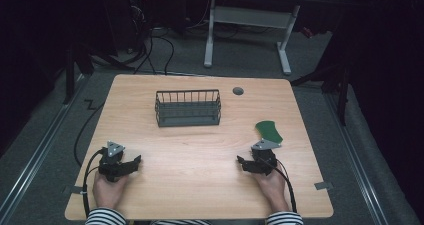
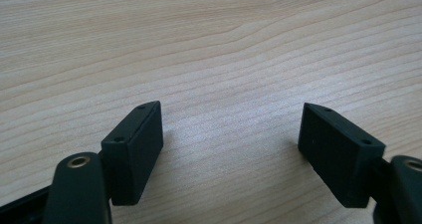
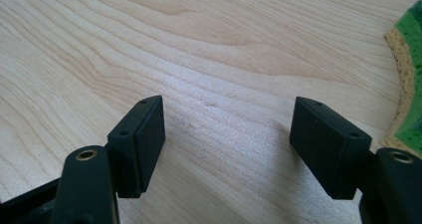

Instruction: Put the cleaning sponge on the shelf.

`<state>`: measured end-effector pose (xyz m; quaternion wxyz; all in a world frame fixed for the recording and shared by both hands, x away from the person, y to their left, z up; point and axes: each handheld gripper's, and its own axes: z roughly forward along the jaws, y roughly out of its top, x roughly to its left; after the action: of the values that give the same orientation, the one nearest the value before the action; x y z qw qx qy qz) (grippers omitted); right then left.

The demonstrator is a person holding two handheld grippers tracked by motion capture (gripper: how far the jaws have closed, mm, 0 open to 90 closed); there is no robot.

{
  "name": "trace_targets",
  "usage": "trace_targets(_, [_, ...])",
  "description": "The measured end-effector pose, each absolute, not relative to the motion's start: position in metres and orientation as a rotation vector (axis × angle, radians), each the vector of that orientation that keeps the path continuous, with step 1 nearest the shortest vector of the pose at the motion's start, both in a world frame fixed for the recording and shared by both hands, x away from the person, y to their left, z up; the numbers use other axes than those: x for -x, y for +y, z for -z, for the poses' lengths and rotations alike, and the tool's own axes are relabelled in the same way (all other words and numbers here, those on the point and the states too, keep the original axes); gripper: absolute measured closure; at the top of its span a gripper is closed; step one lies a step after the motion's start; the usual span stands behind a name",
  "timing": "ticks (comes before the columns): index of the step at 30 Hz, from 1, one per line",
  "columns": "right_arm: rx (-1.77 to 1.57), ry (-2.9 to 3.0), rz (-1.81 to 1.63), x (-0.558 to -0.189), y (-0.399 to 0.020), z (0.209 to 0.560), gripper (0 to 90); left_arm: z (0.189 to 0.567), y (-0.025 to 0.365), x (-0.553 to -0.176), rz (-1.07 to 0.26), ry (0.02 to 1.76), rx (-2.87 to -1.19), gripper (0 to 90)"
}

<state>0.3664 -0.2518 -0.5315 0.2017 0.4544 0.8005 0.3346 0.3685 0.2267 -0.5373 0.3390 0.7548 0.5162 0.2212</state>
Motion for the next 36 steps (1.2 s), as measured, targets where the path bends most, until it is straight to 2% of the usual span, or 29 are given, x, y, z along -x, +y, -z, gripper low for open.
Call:
trace_targets(26, [-1.271,2.235,-0.937,-0.3643,-0.2511,0.5315,31.4,0.5374,0.2262,-0.3690,-0.579,1.353,-1.960,26.2])
trace_targets(30, [-1.283,2.213,-0.944,-0.3633,-0.2520,0.5312,41.3,0.5373,0.2262,-0.3691,-0.579,1.352,-1.961,26.1])
trace_targets(36, [-1.287,2.209,-0.941,-0.3633,-0.2518,0.5312,41.3,0.5373,0.2261,-0.3692,-0.579,1.353,-1.961,26.0])
